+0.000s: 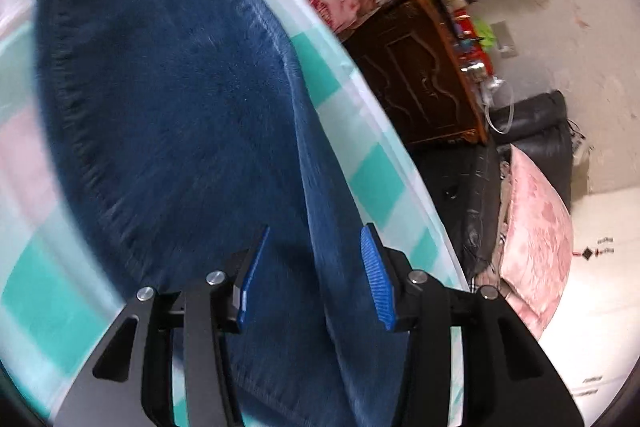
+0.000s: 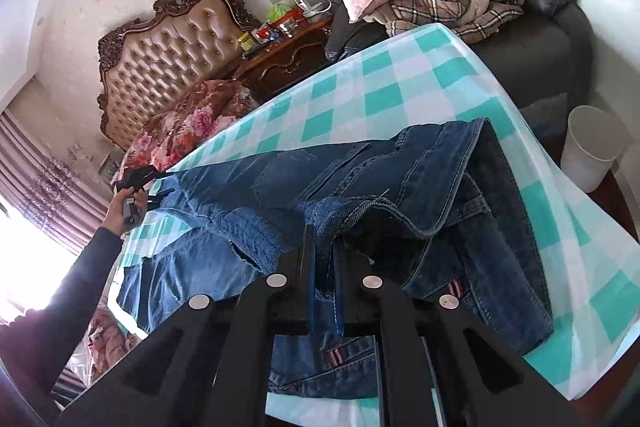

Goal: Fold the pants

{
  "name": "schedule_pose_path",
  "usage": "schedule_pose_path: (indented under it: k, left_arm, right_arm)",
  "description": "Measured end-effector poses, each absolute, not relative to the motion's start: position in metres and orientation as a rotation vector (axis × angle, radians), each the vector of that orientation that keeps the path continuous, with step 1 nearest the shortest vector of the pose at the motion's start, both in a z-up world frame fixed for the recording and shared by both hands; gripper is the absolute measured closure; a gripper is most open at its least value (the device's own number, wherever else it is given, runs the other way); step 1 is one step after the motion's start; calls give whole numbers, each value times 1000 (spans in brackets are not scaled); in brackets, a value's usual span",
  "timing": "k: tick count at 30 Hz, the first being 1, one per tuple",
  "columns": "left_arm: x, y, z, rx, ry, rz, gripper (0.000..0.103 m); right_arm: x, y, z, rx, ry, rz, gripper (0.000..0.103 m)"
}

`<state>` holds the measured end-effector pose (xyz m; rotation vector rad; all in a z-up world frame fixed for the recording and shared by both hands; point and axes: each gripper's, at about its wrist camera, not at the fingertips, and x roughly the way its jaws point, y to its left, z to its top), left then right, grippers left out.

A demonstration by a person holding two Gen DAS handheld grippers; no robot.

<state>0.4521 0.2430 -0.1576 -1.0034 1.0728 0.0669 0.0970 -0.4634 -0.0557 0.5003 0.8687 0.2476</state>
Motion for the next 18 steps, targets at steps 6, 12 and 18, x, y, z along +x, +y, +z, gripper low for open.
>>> schedule_pose_path:
  k: [6,12,18]
  left_arm:
    - [474,259,-141,-1021,1045,25,101]
    - [344,269,-17,-909,864,-39,101]
    - [134,266,-44,-800,882,7,101]
  right_arm:
    - [118,-474,-57,484,888,219,94]
    - [116,-511,-15,463,814,195,94]
    - [81,-543,-44,485,924,125,94]
